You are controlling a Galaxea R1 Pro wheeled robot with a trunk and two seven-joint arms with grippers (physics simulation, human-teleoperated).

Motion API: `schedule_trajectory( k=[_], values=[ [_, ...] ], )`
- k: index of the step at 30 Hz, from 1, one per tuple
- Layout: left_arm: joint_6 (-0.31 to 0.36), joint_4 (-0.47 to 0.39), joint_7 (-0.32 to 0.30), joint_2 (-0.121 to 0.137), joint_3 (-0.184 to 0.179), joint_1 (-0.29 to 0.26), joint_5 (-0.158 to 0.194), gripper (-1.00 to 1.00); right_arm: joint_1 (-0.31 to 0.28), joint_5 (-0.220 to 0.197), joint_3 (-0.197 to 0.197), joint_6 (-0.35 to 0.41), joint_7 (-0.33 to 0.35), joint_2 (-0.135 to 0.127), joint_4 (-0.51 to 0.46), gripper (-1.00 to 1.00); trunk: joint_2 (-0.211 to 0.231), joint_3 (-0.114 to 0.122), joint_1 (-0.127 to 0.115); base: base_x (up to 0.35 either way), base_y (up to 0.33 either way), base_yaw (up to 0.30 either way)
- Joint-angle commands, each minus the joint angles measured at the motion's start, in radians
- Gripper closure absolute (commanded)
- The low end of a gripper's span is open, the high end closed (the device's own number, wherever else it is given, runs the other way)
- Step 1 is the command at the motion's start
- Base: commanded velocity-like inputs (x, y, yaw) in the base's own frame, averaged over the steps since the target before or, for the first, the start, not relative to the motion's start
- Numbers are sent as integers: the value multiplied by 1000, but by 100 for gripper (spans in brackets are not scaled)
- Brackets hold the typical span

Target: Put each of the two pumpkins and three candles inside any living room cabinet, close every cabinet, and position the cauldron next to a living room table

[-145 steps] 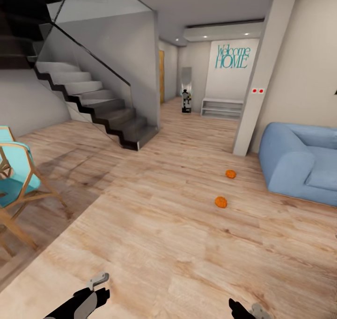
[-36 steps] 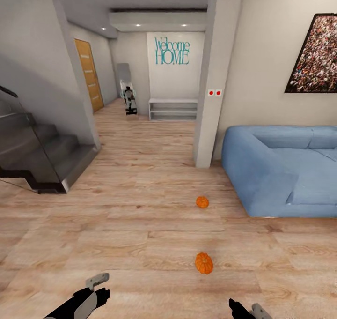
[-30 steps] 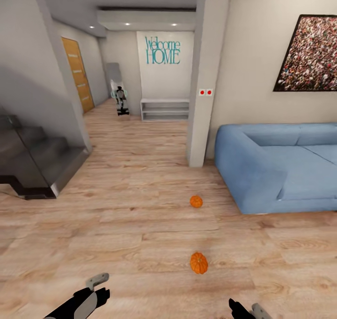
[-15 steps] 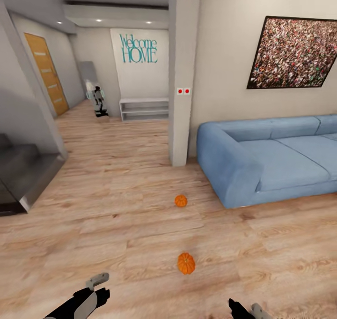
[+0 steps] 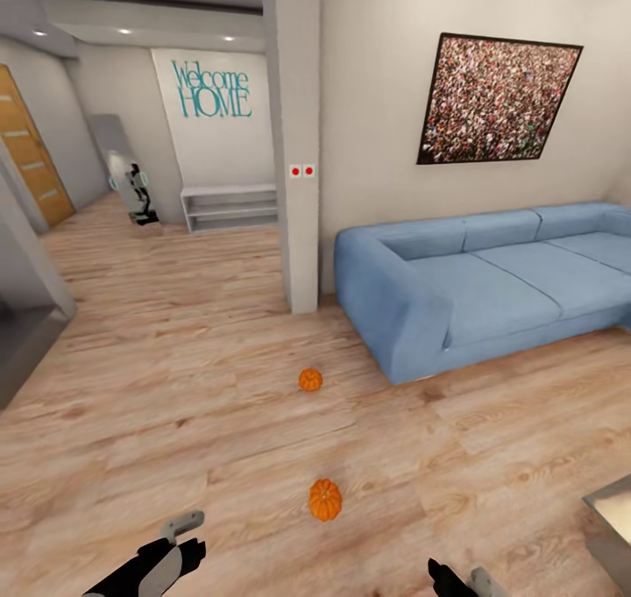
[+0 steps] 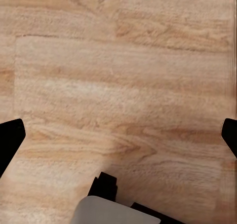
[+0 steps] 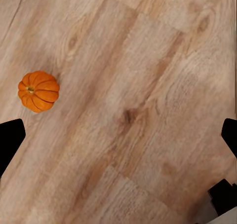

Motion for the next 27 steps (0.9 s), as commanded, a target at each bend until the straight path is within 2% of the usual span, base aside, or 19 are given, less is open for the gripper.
schedule_trajectory(
  k=[1, 13, 27],
  values=[
    [4, -4, 8, 1, -8, 0, 8, -100, -1, -11, 8, -4, 1, 0, 1, -100, -1, -1, 0, 112, 0, -260],
    [4, -4, 8, 1, -8, 0, 8, -100, -1, -11, 9, -4, 1, 0, 1, -100, -1, -1, 0, 140, 0, -256],
    [4, -3, 8, 1, -8, 0, 8, -100, -1, -11, 9, -5, 1, 0, 1, -100, -1, -1, 0, 259, 0, -242]
  ],
)
